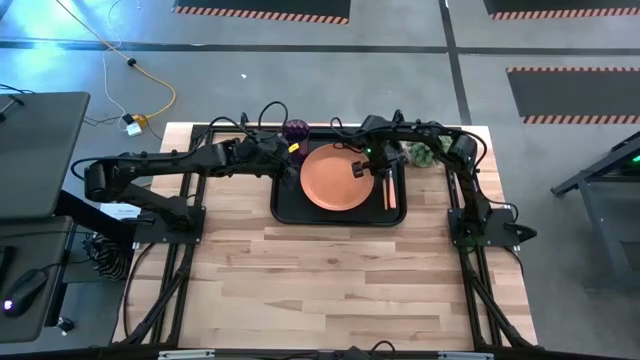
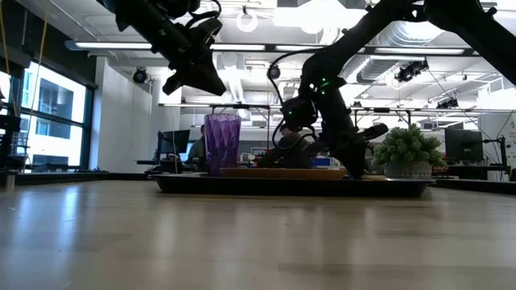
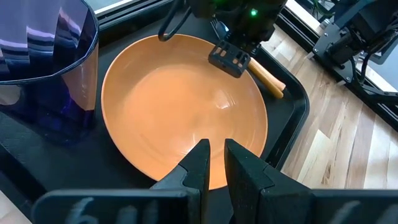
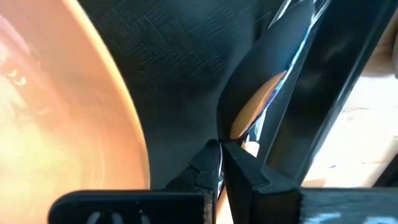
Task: Pick and place plate/cup/fork/spoon on tray
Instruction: Put the yellow spoon on the black tray
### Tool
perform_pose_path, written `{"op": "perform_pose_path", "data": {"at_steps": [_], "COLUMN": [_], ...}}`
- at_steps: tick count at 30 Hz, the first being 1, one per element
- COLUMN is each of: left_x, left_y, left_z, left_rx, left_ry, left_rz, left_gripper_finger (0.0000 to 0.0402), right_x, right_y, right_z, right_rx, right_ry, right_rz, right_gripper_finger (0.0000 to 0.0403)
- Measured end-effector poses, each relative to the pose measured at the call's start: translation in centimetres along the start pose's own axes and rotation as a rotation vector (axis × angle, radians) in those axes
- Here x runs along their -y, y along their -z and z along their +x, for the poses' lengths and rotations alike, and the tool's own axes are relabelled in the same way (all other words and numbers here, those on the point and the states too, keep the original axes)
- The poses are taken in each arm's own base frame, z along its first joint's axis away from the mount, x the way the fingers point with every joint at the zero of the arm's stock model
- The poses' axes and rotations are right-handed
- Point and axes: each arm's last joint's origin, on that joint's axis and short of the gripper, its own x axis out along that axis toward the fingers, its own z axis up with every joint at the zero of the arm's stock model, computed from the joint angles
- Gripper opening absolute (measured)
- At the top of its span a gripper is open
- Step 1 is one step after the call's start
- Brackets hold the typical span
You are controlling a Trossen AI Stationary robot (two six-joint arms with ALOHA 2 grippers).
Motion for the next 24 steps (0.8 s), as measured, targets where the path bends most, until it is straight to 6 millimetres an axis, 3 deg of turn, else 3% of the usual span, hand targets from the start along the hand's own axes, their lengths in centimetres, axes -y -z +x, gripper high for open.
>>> {"op": "perform_pose_path", "data": {"at_steps": [13, 24], "left_x": [-0.1, -0.1], "left_y": [0.1, 0.2], "left_z": [0.0, 0.0], "left_rx": [-0.014, -0.023], "left_ry": [-0.007, -0.012], "left_rz": [0.000, 0.001], "left_gripper_finger": [0.0037, 0.0037], "right_x": [-0.6, -0.9], "right_y": [-0.1, -0.7], "right_z": [1.1, -0.1], "right_rx": [-0.035, 0.009], "right_ry": [0.003, -0.023], "right_rz": [-0.018, -0.027], "right_gripper_finger": [0.0015, 0.0014]}}
